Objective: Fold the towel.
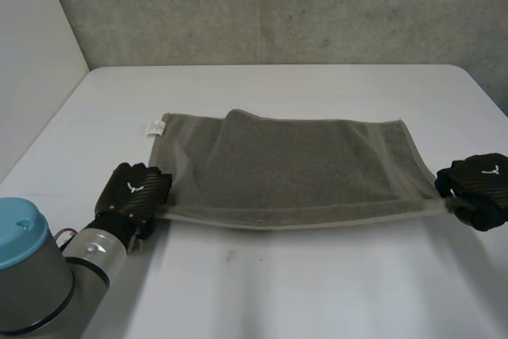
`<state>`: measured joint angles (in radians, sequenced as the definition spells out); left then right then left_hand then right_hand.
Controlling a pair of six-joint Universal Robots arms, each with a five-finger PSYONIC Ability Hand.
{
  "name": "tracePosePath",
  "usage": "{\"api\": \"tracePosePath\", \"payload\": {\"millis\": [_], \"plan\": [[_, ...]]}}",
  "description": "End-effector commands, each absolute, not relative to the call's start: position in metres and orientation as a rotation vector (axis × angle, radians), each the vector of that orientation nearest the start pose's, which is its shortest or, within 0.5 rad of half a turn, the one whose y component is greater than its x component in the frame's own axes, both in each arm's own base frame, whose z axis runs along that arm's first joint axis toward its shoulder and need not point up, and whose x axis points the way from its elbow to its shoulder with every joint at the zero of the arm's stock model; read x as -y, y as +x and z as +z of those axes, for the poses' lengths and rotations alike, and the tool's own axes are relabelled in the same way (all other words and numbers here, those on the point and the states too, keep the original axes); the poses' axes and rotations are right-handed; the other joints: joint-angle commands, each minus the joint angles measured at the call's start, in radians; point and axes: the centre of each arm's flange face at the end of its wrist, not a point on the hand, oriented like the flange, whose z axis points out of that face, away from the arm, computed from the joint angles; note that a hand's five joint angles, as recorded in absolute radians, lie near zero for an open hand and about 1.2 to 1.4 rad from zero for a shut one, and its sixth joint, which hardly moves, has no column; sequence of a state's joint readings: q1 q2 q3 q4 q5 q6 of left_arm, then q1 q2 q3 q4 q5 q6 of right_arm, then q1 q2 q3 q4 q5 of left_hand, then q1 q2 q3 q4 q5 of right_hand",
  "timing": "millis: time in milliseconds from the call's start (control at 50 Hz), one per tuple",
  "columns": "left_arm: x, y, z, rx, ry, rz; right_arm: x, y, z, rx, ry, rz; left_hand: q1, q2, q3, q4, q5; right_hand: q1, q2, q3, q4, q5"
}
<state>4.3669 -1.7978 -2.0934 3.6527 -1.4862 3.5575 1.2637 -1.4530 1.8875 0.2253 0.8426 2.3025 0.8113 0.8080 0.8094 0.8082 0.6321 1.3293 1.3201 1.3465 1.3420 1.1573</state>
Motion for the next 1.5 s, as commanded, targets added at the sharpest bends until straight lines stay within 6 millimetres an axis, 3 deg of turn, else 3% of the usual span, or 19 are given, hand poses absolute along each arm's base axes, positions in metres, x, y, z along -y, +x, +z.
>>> {"api": "tracePosePath", "payload": {"millis": [20, 420, 480, 520, 640, 760, 840, 960, 1040, 1180, 1260, 1340, 1380, 1400, 1500], "plan": [[0.218, -0.222, 0.135, -2.293, 0.981, -1.929, 0.279, 0.102, 0.194, -2.385, -1.098, -1.629, 0.077, 0.081, 0.079, 0.081, 0.082, 0.067, 0.076, 0.05, 0.054, 0.064], [0.219, -0.207, 0.132, -2.311, 0.916, -1.89, 0.281, 0.097, 0.191, -2.398, -1.082, -1.647, 0.11, 0.113, 0.112, 0.113, 0.114, 0.067, 0.076, 0.05, 0.054, 0.064], [0.219, -0.206, 0.132, -2.311, 0.91, -1.885, 0.281, 0.097, 0.19, -2.4, -1.079, -1.639, 0.224, 0.228, 0.226, 0.227, 0.229, 0.067, 0.076, 0.05, 0.054, 0.064], [0.217, -0.206, 0.132, -2.314, 0.915, -1.889, 0.28, 0.098, 0.189, -2.401, -1.078, -1.633, 0.584, 0.587, 0.585, 0.587, 0.588, 0.067, 0.076, 0.05, 0.054, 0.064], [0.212, -0.205, 0.144, -2.287, 0.912, -1.926, 0.28, 0.097, 0.189, -2.417, -1.077, -1.628, 0.585, 0.588, 0.587, 0.588, 0.59, 0.067, 0.076, 0.05, 0.054, 0.064], [0.183, -0.201, 0.177, -2.164, 1.034, -1.987, 0.269, 0.098, 0.203, -2.443, -1.068, -1.556, 0.585, 0.588, 0.587, 0.588, 0.59, 0.067, 0.076, 0.05, 0.054, 0.064], [0.158, -0.194, 0.201, -2.07, 1.138, -1.955, 0.257, 0.082, 0.224, -2.52, -1.134, -1.562, 0.585, 0.588, 0.587, 0.588, 0.59, 0.067, 0.076, 0.05, 0.054, 0.064], [0.134, -0.187, 0.213, -2.106, 1.194, -1.87, 0.235, 0.081, 0.244, -2.546, -1.251, -1.419, 0.585, 0.588, 0.587, 0.588, 0.59, 0.067, 0.076, 0.05, 0.054, 0.064], [0.13, -0.186, 0.211, -2.14, 1.209, -1.838, 0.229, 0.081, 0.248, -2.539, -1.274, -1.349, 0.585, 0.588, 0.587, 0.588, 0.59, 0.067, 0.076, 0.05, 0.054, 0.064], [0.151, -0.188, 0.205, -2.14, 1.21, -1.86, 0.238, 0.077, 0.243, -2.512, -1.308, -1.38, 0.585, 0.588, 0.587, 0.588, 0.59, 0.067, 0.076, 0.05, 0.054, 0.064], [0.179, -0.19, 0.201, -2.132, 1.204, -1.892, 0.263, 0.068, 0.225, -2.513, -1.234, -1.349, 0.585, 0.588, 0.587, 0.588, 0.59, 0.067, 0.076, 0.05, 0.054, 0.064], [0.211, -0.203, 0.195, -2.116, 1.243, -1.924, 0.276, 0.082, 0.221, -2.49, -1.203, -1.333, 0.585, 0.588, 0.587, 0.588, 0.59, 0.067, 0.076, 0.05, 0.054, 0.064], [0.221, -0.211, 0.192, -2.109, 1.271, -1.931, 0.295, 0.093, 0.215, -2.495, -1.2, -1.344, 0.585, 0.588, 0.587, 0.588, 0.59, 0.067, 0.076, 0.05, 0.054, 0.064], [0.221, -0.211, 0.192, -2.109, 1.272, -1.931, 0.295, 0.094, 0.215, -2.495, -1.2, -1.344, 0.585, 0.588, 0.587, 0.588, 0.59, 0.067, 0.076, 0.05, 0.054, 0.064], [0.269, -0.237, 0.181, -2.109, 1.296, -1.935, 0.336, 0.113, 0.198, -2.541, -1.184, -1.421, 0.585, 0.588, 0.587, 0.588, 0.59, 0.067, 0.076, 0.05, 0.054, 0.064]]}}
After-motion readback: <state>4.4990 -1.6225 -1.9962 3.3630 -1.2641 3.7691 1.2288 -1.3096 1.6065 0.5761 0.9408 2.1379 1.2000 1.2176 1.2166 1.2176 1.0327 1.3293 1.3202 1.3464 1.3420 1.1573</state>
